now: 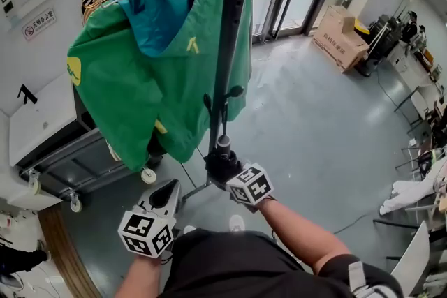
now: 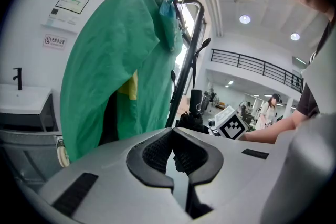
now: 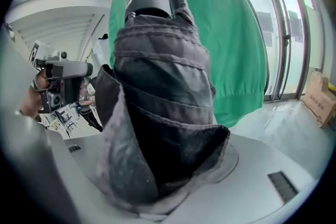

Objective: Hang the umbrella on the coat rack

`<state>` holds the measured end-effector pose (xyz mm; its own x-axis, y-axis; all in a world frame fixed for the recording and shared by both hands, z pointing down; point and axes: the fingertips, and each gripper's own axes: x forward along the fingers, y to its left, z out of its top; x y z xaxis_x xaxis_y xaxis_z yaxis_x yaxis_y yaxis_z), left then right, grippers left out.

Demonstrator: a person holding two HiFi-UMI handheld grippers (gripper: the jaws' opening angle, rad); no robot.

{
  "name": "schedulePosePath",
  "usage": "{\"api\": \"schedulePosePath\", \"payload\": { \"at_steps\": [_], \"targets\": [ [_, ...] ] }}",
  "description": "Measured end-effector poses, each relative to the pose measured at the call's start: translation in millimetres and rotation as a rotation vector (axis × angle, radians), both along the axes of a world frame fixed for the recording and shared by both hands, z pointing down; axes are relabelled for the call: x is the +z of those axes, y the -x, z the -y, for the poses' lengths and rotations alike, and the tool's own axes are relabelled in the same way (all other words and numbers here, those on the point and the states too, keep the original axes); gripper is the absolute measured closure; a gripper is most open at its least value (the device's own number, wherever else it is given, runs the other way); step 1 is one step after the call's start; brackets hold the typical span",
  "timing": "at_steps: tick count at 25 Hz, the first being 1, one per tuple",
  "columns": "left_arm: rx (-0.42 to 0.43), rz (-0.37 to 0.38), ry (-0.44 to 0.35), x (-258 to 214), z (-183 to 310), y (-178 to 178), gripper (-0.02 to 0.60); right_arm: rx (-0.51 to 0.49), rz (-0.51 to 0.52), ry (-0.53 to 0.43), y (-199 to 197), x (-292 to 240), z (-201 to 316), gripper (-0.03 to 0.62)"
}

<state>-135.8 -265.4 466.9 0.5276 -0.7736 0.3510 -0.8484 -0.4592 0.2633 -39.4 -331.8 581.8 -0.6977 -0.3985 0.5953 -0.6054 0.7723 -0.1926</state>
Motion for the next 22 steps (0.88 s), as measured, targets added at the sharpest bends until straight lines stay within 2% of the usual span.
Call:
{"api": "schedulePosePath", "payload": {
  "at_steps": [4,12,22],
  "targets": [
    [-0.007,0.007,0.002,1.2,-0.3,3.8,0.566,0.016,0.018,-0.031,2.0,0.4,5.4,0.33],
    [-0.012,0.019,-0.001,-0.3,0.6,5.3,0.566,-0.006,0.102,0.023,8.0,-7.3,-5.6,0.31],
    [-0.005,0.032,-0.02,-6.8,6.8,-6.2,0.566,-0.036,0.105,0.015,1.0,-20.6,-16.0,0.31]
  ]
}}
